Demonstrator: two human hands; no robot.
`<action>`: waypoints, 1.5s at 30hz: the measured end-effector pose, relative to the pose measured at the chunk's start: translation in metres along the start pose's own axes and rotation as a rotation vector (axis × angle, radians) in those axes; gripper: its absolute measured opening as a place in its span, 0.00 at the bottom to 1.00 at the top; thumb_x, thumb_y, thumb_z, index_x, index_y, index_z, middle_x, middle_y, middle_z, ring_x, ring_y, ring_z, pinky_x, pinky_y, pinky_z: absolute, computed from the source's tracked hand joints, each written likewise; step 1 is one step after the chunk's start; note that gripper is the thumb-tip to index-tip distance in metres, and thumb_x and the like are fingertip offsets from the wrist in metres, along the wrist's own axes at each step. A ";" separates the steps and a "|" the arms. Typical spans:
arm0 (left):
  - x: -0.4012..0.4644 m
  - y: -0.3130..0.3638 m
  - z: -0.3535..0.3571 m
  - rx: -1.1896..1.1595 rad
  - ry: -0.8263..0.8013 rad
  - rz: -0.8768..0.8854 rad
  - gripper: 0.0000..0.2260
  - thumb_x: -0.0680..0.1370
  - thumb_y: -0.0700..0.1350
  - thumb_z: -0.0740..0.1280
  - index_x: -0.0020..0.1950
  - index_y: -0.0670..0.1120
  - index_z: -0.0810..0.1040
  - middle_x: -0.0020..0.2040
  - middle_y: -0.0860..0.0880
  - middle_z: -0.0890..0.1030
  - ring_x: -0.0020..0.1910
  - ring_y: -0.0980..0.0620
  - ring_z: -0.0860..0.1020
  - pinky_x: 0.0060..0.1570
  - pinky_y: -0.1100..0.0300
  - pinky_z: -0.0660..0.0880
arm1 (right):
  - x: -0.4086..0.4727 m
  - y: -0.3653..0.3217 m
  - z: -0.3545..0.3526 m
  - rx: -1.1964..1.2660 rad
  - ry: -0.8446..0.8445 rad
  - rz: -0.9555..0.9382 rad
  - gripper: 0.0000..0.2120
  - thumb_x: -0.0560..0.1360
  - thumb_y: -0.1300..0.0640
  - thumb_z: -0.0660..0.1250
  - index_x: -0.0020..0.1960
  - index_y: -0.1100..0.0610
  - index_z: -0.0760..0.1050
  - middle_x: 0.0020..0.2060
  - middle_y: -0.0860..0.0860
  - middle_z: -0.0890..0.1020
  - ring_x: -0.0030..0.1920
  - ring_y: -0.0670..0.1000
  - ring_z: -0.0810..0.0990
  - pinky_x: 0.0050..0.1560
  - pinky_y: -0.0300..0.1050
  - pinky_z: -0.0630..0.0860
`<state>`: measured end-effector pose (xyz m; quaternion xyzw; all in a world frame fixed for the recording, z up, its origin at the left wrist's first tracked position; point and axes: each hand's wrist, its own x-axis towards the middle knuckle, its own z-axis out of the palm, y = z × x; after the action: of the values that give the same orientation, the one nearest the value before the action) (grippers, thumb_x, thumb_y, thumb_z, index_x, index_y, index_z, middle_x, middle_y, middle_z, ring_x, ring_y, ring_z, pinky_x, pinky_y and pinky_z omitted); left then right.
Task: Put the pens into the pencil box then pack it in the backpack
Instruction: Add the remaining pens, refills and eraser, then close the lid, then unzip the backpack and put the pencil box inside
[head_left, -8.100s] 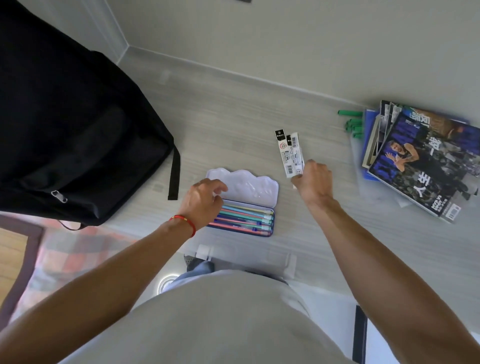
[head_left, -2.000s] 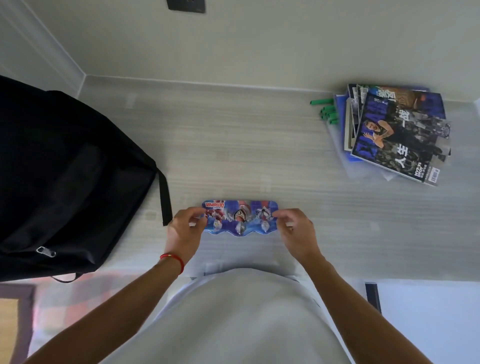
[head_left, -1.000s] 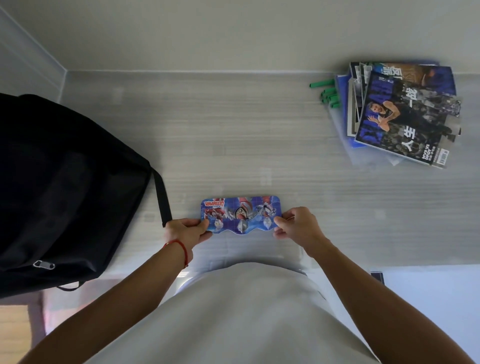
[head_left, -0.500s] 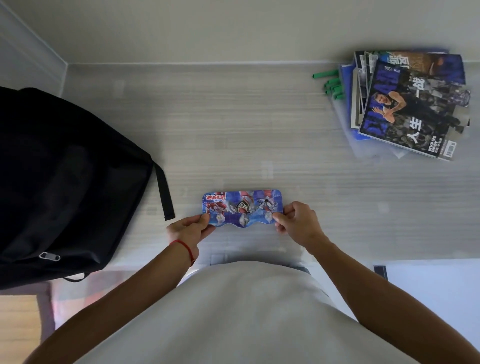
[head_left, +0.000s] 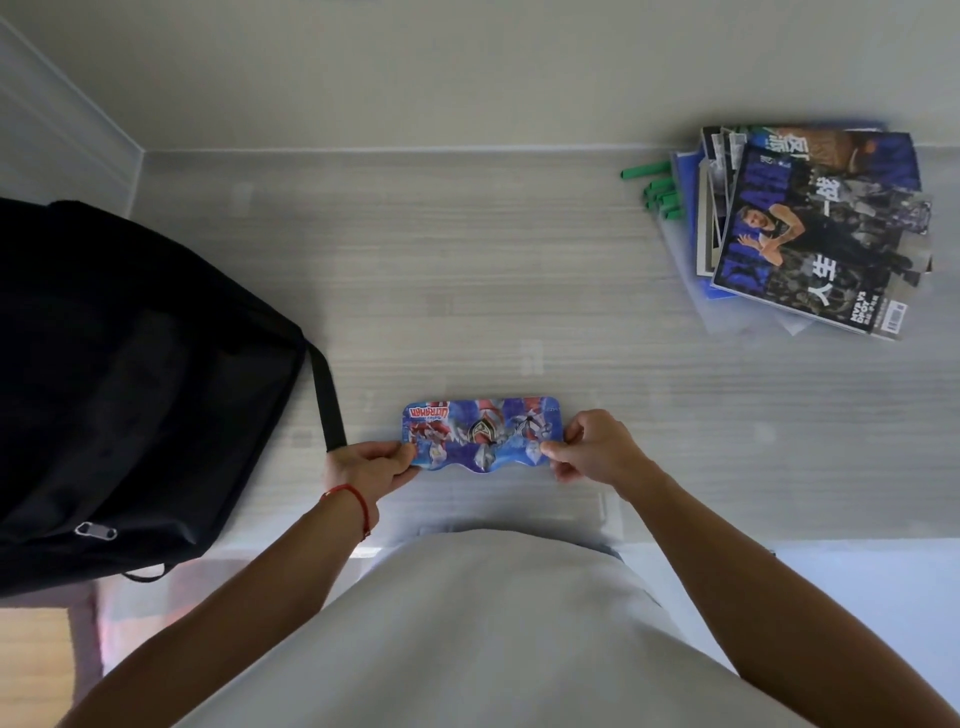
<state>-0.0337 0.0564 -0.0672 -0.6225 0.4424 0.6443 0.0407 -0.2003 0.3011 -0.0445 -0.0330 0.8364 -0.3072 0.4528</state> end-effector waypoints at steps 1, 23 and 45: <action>0.001 -0.001 0.000 0.040 0.013 0.022 0.10 0.69 0.35 0.77 0.47 0.36 0.82 0.47 0.37 0.85 0.42 0.40 0.86 0.43 0.53 0.83 | 0.001 0.000 -0.001 -0.003 -0.011 0.004 0.10 0.72 0.54 0.78 0.40 0.61 0.82 0.31 0.54 0.87 0.33 0.53 0.88 0.49 0.51 0.86; -0.042 0.034 0.093 0.606 -0.141 0.652 0.24 0.69 0.33 0.67 0.64 0.48 0.77 0.57 0.50 0.79 0.58 0.46 0.77 0.55 0.61 0.74 | -0.009 -0.036 0.015 -0.004 -0.107 -0.124 0.09 0.70 0.64 0.71 0.48 0.54 0.78 0.48 0.53 0.88 0.45 0.58 0.87 0.52 0.56 0.84; -0.151 0.051 -0.117 0.090 0.583 0.839 0.17 0.73 0.34 0.62 0.53 0.53 0.80 0.49 0.47 0.83 0.44 0.53 0.83 0.46 0.60 0.79 | -0.070 -0.163 0.118 -0.122 -0.181 -0.634 0.10 0.73 0.57 0.64 0.46 0.44 0.82 0.37 0.43 0.87 0.37 0.41 0.85 0.42 0.33 0.79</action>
<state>0.0586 0.0283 0.1055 -0.5428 0.6742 0.3854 -0.3197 -0.1031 0.1356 0.0482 -0.3457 0.7579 -0.3778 0.4041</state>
